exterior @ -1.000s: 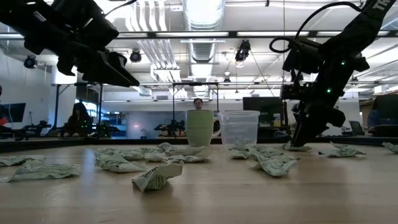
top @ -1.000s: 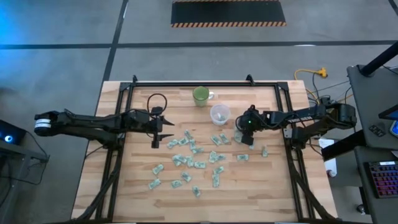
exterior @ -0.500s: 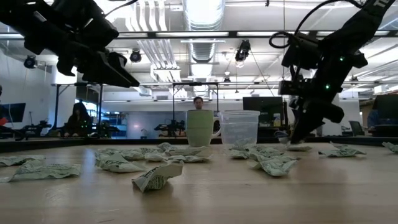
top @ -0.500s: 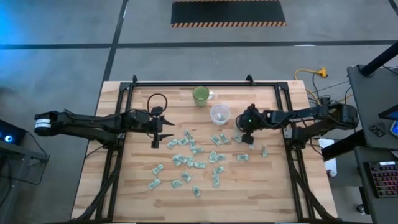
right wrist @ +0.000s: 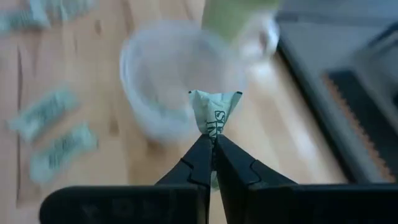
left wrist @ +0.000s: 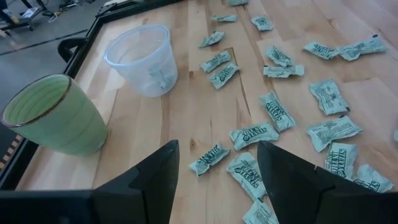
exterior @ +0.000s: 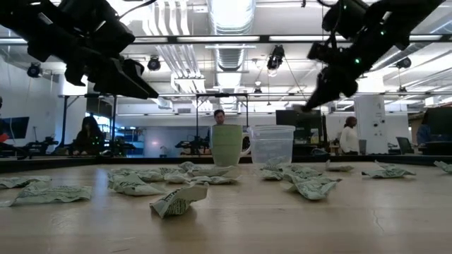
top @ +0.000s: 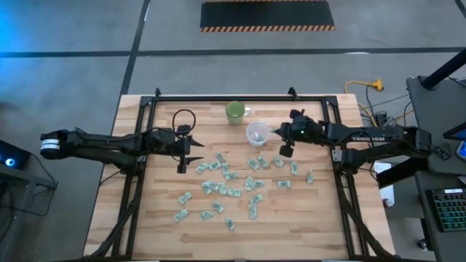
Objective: Pick and place Stevia / Truvia into bins
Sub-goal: Put the stevia packet into the transparent container
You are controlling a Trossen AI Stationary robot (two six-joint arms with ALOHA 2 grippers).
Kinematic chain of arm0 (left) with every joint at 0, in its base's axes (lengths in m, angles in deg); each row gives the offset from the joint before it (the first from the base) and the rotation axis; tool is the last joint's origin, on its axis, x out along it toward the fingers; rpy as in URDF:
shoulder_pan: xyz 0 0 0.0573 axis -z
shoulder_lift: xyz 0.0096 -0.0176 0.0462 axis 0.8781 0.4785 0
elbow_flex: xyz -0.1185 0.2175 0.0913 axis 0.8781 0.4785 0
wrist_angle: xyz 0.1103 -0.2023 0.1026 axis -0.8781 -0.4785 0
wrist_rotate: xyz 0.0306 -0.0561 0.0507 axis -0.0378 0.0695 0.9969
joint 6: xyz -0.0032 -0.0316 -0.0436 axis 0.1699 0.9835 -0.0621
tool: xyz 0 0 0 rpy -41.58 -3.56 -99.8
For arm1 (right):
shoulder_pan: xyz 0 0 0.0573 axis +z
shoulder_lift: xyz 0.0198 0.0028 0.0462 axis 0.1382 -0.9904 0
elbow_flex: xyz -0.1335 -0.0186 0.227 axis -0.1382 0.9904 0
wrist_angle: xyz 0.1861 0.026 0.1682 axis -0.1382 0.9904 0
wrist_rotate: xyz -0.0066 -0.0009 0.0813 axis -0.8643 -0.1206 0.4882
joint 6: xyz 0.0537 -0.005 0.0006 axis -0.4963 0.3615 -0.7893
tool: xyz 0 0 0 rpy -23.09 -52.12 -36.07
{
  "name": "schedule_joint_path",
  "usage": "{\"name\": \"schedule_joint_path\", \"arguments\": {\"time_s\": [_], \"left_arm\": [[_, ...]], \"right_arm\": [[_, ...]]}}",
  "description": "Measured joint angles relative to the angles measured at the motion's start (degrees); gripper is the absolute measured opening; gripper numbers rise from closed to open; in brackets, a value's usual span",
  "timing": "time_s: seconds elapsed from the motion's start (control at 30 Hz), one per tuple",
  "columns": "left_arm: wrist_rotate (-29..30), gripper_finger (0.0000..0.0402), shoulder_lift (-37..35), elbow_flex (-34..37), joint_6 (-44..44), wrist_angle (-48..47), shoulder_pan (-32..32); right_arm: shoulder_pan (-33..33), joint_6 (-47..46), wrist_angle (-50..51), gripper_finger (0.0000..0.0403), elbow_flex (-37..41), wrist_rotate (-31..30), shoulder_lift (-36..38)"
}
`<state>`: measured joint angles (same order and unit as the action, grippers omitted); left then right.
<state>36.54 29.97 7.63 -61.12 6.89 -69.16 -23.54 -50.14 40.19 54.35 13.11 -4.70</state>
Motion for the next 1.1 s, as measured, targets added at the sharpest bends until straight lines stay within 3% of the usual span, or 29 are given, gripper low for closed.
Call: {"name": "schedule_joint_path", "arguments": {"time_s": [0.23, 0.53, 0.87, 1.1], "left_arm": [[0.0, 0.0200, 0.5, 0.0, 0.5, 0.5, 0.0], [0.0, 0.0200, 5.4, 0.0, 1.6, 1.7, 0.0], [0.0, 0.0200, 12.3, 0.0, 1.4, 8.2, 0.0], [0.0, 0.0200, 20.6, 0.0, -3.2, 17.2, 0.0]], "right_arm": [[0.0, 4.5, -12.2, 0.0009, -0.2, 5.0, -5.5], [-1.0, 5.0, -13.0, 0.0015, -3.1, 4.7, -12.8], [-1.0, 4.4, -12.4, 0.0095, -5.2, 4.5, -14.6], [0.6, 6.4, -11.6, 0.0124, -5.6, 4.6, -10.4]]}}
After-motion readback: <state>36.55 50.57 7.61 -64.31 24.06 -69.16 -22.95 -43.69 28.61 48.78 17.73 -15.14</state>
